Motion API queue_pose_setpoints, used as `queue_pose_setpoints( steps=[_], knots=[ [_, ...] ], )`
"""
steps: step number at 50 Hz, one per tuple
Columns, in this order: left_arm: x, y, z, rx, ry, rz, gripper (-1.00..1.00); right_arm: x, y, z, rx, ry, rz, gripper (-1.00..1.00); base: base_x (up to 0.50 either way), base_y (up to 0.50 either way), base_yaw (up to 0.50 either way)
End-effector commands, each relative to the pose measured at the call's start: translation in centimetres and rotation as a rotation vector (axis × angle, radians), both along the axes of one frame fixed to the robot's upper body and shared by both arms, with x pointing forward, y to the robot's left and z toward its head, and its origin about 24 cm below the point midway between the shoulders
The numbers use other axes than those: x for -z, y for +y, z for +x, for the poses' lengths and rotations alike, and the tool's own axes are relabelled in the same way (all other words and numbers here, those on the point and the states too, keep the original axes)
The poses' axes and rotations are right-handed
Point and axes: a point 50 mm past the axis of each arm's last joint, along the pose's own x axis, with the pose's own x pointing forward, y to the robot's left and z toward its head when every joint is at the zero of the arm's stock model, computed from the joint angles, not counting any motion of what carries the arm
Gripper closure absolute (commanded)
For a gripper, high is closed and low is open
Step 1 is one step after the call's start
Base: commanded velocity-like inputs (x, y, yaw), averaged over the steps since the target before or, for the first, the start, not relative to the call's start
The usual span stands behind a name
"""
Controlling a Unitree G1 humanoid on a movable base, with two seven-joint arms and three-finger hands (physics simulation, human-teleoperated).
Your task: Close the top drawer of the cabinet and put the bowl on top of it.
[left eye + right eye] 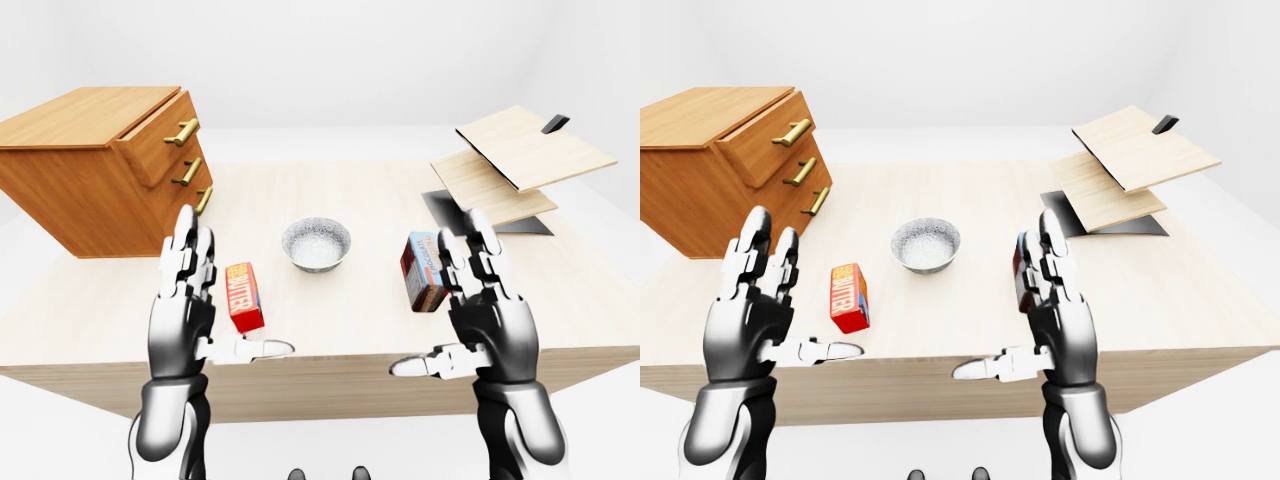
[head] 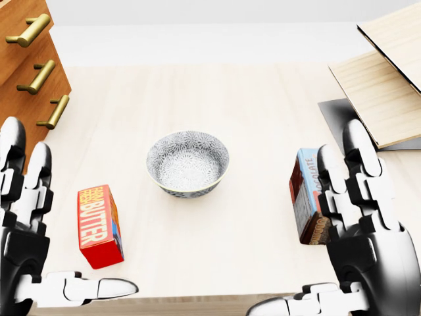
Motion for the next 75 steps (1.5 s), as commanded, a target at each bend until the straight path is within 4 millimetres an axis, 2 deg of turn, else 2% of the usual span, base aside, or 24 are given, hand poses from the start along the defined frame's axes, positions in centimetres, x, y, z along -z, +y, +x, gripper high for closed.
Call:
queue_pose_setpoints(
  steps=[1,6,28,48,75],
  knots=[
    [-1.61,0.33,-2.47,0.004,-0.064,-0.005,-1.0,-0.71,-0.26,-1.44,-0.018,-0.058,0.007,-1.0,0.0,0.0,0.0],
    [-2.11,0.31,-3.23,0.01,-0.084,-0.009,-1.0,-0.68,-0.18,-1.43,-0.018,-0.065,0.002,-1.0,0.0,0.0,0.0],
    [-1.27,-0.03,-2.7,0.018,-0.043,-0.008,-1.0,-0.52,-0.4,-0.48,-0.01,-0.067,0.004,-1.0,0.0,0.0,0.0],
    [-1.2,0.03,-2.68,0.018,-0.039,-0.009,-1.0,-0.58,-0.45,-0.65,-0.013,-0.071,0.009,-1.0,0.0,0.0,0.0],
    [-1.67,-0.06,-2.96,0.02,-0.061,-0.011,-1.0,-0.75,-0.57,-0.93,-0.015,-0.076,0.011,-1.0,0.21,0.0,0.0]
  ],
)
